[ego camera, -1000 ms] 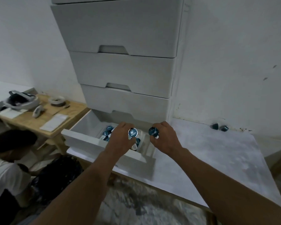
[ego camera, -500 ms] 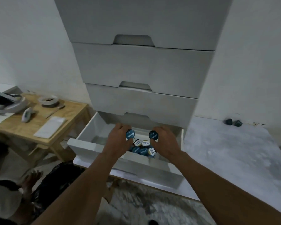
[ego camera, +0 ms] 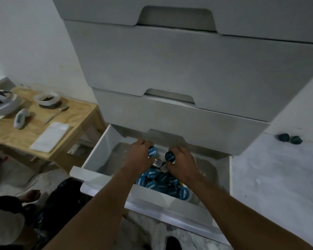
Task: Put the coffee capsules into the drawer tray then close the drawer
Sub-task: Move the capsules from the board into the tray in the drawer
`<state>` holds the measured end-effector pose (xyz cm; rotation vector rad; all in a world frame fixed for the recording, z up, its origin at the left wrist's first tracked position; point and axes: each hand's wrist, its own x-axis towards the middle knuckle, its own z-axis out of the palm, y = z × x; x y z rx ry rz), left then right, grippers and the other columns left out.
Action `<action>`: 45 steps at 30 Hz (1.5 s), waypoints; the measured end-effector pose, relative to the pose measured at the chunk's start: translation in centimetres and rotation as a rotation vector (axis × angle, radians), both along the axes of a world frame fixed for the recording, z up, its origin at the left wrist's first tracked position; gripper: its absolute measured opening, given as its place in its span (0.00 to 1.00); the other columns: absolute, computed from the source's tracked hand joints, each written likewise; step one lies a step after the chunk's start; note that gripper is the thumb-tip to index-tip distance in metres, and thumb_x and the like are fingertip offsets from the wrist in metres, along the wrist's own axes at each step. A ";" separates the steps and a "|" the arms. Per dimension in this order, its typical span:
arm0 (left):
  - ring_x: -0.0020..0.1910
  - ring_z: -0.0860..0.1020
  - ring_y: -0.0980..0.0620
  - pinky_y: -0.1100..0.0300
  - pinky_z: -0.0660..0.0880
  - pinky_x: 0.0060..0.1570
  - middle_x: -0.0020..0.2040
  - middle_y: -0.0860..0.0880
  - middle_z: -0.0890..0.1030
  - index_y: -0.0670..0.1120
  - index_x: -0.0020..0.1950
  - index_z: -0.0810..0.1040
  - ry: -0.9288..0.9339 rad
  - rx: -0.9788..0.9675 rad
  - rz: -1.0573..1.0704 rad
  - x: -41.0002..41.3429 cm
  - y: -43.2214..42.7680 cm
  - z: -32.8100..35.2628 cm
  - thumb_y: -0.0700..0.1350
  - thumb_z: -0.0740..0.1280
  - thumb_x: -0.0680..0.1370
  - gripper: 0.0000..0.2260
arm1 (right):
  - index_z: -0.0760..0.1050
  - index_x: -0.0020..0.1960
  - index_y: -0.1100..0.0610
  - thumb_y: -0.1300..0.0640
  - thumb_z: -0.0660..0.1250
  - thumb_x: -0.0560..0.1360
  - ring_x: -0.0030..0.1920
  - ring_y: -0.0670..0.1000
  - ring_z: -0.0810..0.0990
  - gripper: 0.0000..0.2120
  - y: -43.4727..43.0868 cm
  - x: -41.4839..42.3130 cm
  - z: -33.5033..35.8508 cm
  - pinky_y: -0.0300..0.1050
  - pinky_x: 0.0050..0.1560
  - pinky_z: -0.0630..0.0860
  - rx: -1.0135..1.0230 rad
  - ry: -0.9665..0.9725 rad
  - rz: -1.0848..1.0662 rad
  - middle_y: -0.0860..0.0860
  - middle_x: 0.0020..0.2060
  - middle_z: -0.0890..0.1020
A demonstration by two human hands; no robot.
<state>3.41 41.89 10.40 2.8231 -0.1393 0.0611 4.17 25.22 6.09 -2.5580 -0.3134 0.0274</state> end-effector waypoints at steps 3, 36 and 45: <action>0.59 0.74 0.50 0.64 0.67 0.55 0.64 0.50 0.73 0.48 0.68 0.71 0.039 -0.018 -0.051 1.6 0.1 -1.6 0.49 0.66 0.76 0.20 | 0.73 0.60 0.61 0.62 0.68 0.71 0.58 0.57 0.73 0.18 0.6 0.7 -0.7 0.45 0.56 0.70 -0.005 0.006 -0.051 0.59 0.57 0.75; 0.55 0.76 0.46 0.58 0.72 0.56 0.59 0.43 0.75 0.42 0.61 0.77 0.135 -0.051 -0.296 5.7 0.5 -6.6 0.40 0.64 0.76 0.14 | 0.81 0.51 0.60 0.61 0.65 0.72 0.49 0.57 0.79 0.10 2.2 2.0 -3.6 0.49 0.53 0.77 -0.096 0.082 -0.224 0.58 0.48 0.82; 0.52 0.76 0.46 0.56 0.74 0.51 0.54 0.43 0.77 0.42 0.53 0.81 0.134 0.016 -0.325 5.6 0.6 -6.3 0.38 0.62 0.77 0.09 | 0.81 0.52 0.60 0.66 0.63 0.71 0.48 0.60 0.79 0.12 2.3 2.5 -3.7 0.52 0.50 0.78 -0.083 0.128 -0.182 0.59 0.48 0.81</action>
